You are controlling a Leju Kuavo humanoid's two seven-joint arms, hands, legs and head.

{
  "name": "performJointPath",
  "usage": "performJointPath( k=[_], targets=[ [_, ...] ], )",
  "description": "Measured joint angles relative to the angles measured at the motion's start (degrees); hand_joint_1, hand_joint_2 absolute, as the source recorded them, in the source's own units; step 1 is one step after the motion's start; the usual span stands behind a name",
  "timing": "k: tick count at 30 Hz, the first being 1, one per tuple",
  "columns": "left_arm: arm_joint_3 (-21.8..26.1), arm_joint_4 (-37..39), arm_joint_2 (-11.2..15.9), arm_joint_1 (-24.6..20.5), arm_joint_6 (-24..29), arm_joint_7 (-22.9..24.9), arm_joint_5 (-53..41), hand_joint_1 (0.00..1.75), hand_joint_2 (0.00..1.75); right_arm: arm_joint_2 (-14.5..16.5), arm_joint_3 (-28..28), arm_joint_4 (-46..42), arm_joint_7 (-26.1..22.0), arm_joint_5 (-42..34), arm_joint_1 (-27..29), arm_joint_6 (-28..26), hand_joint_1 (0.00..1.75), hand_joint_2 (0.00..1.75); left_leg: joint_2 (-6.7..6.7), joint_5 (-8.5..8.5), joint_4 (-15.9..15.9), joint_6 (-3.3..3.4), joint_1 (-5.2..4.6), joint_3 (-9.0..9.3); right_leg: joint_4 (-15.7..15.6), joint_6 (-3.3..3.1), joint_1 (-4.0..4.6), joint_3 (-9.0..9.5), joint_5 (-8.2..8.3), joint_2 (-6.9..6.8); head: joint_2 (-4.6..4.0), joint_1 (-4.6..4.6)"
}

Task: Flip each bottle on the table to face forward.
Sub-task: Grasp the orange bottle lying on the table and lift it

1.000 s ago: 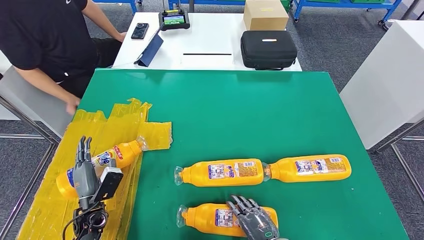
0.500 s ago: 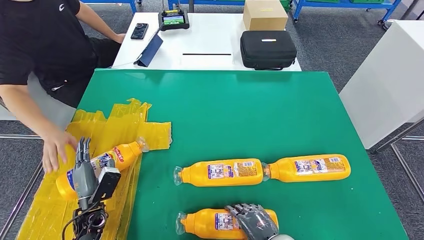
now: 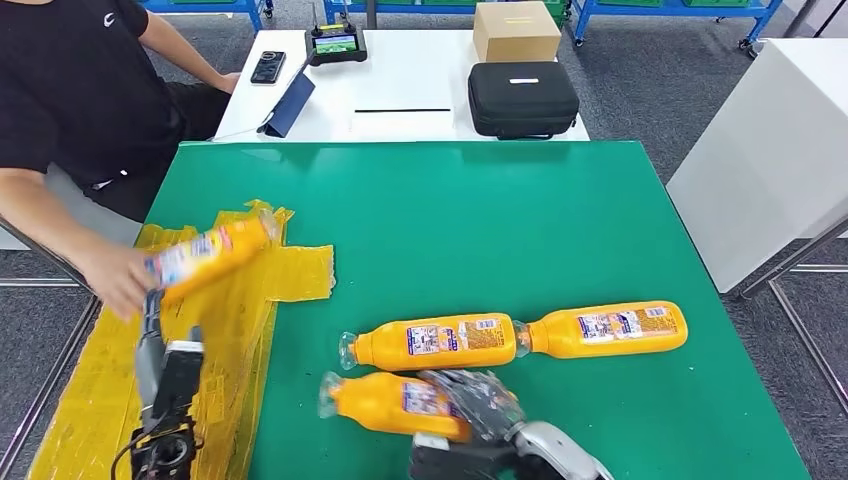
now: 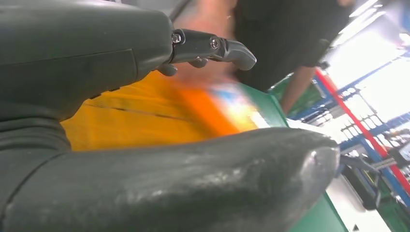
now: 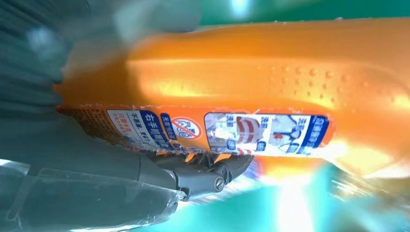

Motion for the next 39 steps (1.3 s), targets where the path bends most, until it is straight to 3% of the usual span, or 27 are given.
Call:
performJointPath(
  k=[5,10,13,17,21,25,31,35,39],
  targets=[
    [1.4,-3.63,2.18,3.81,-2.21,0.0,3.86,0.0,0.0,6.95,-4.5,2.14,-2.94,-2.31,-2.61,-0.65,1.75,1.75,-0.37,0.33,0.0,-0.13,0.21,-0.28,0.03,-0.05,0.2,-0.21,0.05,-0.33,0.0,0.01],
    [3.46,-7.44,2.43,6.76,-4.27,-0.02,3.95,0.0,0.0,9.03,-7.96,0.59,-5.77,-4.12,-2.49,-2.91,1.75,1.75,-0.43,0.29,0.01,-0.18,0.24,-0.4,0.03,-0.05,0.21,-0.32,0.04,-0.4,0.0,0.0],
    [5.58,-11.67,0.47,9.09,-7.47,-0.03,0.54,0.0,0.0,7.42,-13.86,-4.71,-10.1,-9.92,-0.52,-3.62,1.75,1.75,-0.63,0.26,0.04,-0.14,0.13,-0.46,-0.03,0.06,0.05,-0.62,-0.03,-0.58,0.0,-0.03],
    [4.92,-13.42,-3.72,8.97,-8.75,-0.07,-5.75,0.0,0.0,2.5,-27.88,-13.32,-16.27,-18.65,6.7,2.03,1.75,1.75,-1.64,0.1,0.04,0.28,-0.12,-0.49,-0.06,0.56,-0.2,-0.45,-0.37,-1.52,0.0,0.05],
    [2.71,-13.47,-5.96,7.71,-11.09,-0.07,-2.33,0.0,0.0,1.02,-38.24,-18.33,-20.06,-19.21,12.58,6.66,1.75,1.75,-1.42,0.07,0.04,0.42,-0.24,-0.62,-0.07,0.64,-0.33,-0.15,-0.27,-1.37,0.0,0.04],
    [2.04,-15.12,-6.76,7.4,-17.37,-0.07,3.45,0.0,1.75,0.9,-39.79,-19.05,-21.35,-18.56,13.14,6.0,1.75,1.75,-1.05,0.01,0.04,0.47,-0.25,-0.56,-0.06,0.64,-0.3,-0.2,-0.27,-1.04,0.0,0.03],
    [0.66,-19.97,-9.12,7.91,-34.89,-0.03,13.73,0.0,1.75,4.73,-32.57,-9.48,-22.54,-18.7,2.83,-1.61,1.75,1.75,-0.79,0.14,0.03,0.36,-0.14,-0.47,-0.05,0.44,-0.15,-0.22,-0.16,-0.8,0.0,0.03],
    [-1.7,-22.23,-10.49,7.01,-39.64,0.67,18.57,0.0,1.75,8.87,-25.67,-1.28,-22.49,-19.5,-4.23,-5.56,1.75,1.75,-0.81,0.27,0.03,0.28,-0.08,-0.48,0.0,0.37,-0.09,-0.19,-0.1,-0.82,0.0,0.02],
    [-4.32,-24.51,-11.99,5.25,-42.35,3.77,21.66,0.0,1.75,15.61,-20.03,7.37,-20.19,-18.23,-11.34,-9.46,1.75,1.75,-0.74,0.35,0.03,0.17,-0.01,-0.49,0.02,0.24,0.0,-0.25,-0.01,-0.8,0.0,0.03]
  ],
)
